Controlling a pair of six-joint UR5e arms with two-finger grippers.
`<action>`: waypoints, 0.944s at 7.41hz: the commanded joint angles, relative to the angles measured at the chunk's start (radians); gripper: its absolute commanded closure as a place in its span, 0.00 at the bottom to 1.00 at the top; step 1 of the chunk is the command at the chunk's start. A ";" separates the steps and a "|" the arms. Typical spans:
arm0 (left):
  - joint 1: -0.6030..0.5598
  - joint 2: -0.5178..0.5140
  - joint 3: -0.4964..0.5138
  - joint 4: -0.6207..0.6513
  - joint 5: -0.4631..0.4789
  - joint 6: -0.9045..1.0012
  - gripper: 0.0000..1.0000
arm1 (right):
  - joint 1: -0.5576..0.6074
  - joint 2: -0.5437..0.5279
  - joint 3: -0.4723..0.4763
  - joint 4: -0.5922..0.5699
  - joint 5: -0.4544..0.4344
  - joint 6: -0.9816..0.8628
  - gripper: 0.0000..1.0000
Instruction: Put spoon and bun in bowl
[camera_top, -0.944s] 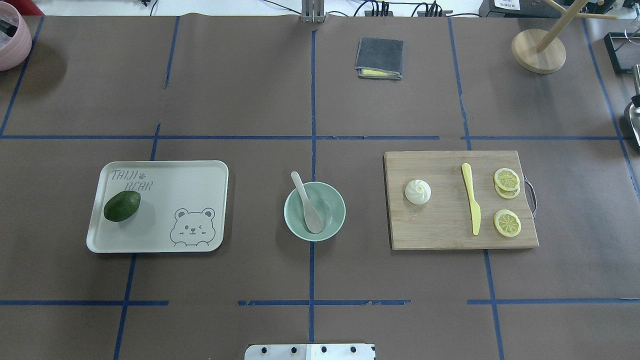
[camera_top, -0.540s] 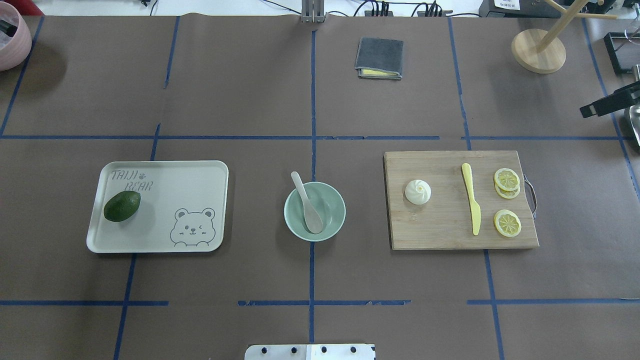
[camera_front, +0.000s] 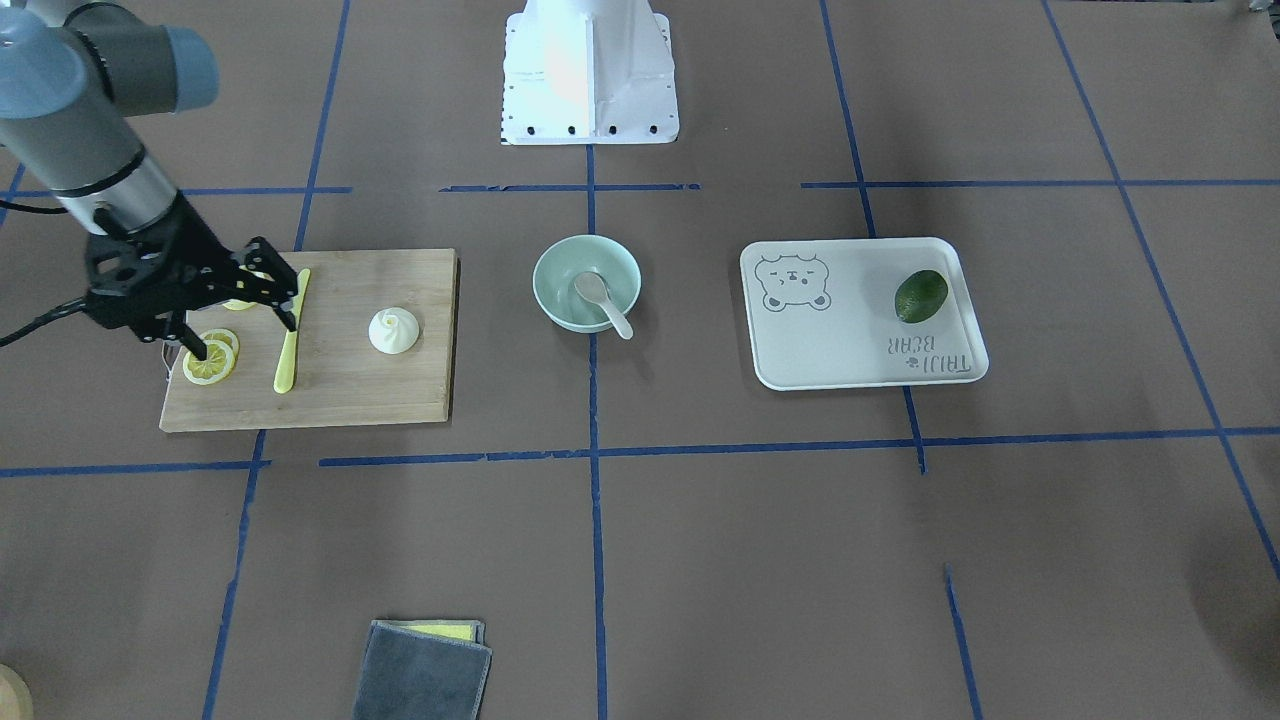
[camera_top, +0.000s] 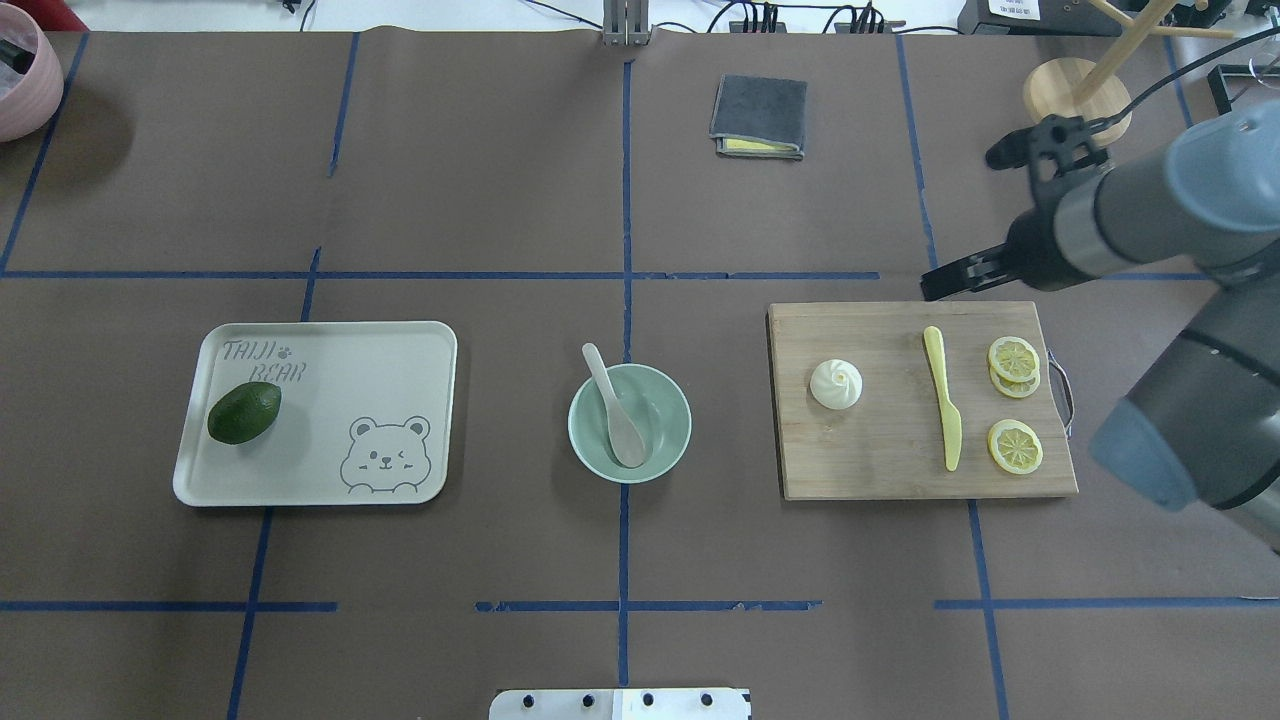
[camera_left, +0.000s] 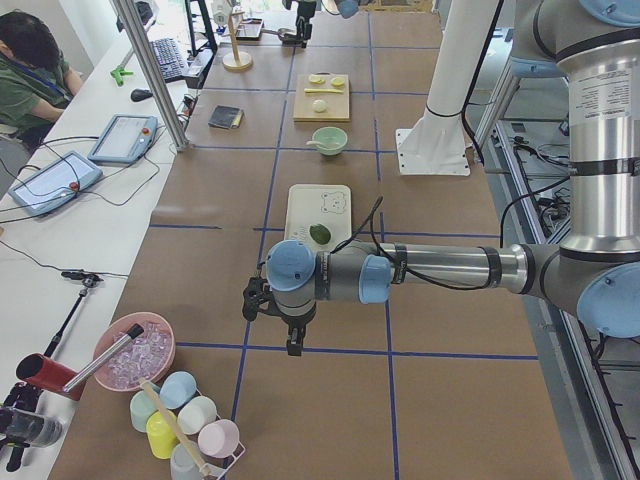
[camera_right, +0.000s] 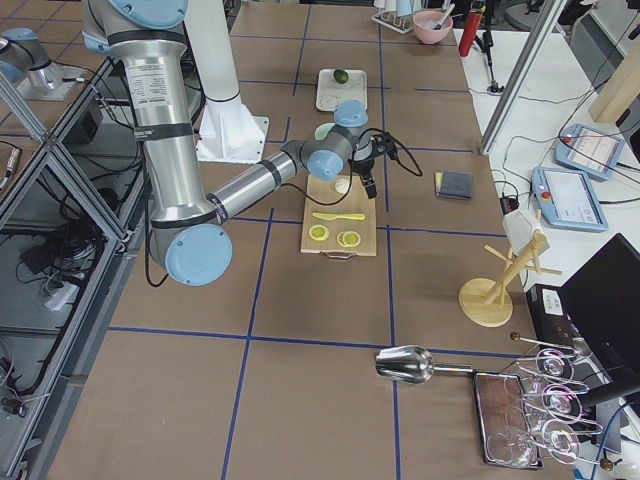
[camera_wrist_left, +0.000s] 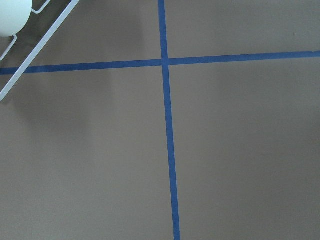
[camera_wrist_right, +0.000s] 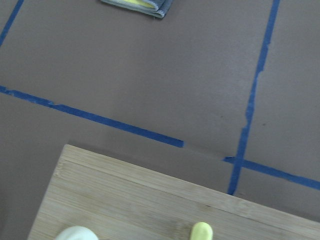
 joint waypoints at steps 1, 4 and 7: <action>0.002 -0.003 0.001 -0.003 -0.004 -0.001 0.00 | -0.162 0.025 0.000 -0.002 -0.145 0.123 0.00; 0.001 -0.004 -0.002 -0.003 -0.004 -0.001 0.00 | -0.300 0.057 -0.070 -0.002 -0.280 0.159 0.00; 0.002 -0.006 -0.002 -0.004 -0.006 -0.001 0.00 | -0.304 0.081 -0.097 -0.003 -0.292 0.156 1.00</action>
